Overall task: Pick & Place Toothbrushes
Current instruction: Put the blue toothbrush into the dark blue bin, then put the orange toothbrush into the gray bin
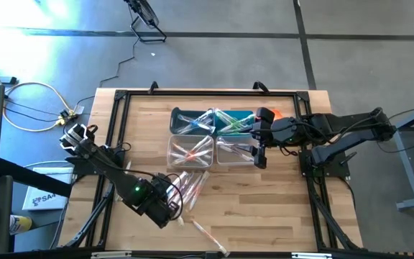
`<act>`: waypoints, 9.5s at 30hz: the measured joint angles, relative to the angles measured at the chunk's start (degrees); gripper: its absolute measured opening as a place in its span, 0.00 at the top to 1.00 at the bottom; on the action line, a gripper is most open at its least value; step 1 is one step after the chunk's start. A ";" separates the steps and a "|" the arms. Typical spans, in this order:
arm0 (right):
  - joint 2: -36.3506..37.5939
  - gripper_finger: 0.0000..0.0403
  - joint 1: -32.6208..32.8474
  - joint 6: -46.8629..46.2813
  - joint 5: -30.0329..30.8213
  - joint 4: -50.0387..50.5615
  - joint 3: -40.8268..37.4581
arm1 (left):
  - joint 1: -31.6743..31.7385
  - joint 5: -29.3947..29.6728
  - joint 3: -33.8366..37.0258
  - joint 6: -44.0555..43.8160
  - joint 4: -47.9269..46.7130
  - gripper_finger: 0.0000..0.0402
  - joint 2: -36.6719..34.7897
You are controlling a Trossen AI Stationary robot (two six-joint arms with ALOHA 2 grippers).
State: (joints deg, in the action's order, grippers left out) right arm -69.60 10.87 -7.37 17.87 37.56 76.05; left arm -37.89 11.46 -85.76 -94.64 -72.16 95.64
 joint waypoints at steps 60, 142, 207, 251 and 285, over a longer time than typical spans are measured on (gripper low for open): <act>1.65 0.54 -3.67 4.87 1.35 6.02 0.02 | 27.61 8.88 0.02 42.33 -3.96 1.00 0.00; 14.69 0.99 -11.78 -0.33 6.66 14.50 0.02 | 62.27 -6.68 21.49 86.72 40.96 0.80 0.02; 14.67 0.99 -11.78 -0.37 6.64 14.53 0.02 | 62.25 -8.81 0.28 86.84 25.30 0.68 0.02; 11.95 0.99 -11.75 -2.51 6.62 14.50 0.00 | 59.31 -12.11 0.37 91.51 29.86 0.68 -1.17; 11.39 0.99 -11.73 -4.49 6.01 12.96 -0.02 | 52.87 -10.24 39.17 53.63 42.37 0.68 -55.81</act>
State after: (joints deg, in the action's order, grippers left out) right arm -58.22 -0.86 -11.86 23.88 50.52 76.03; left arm 14.98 1.22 -46.59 -41.01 -29.79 39.82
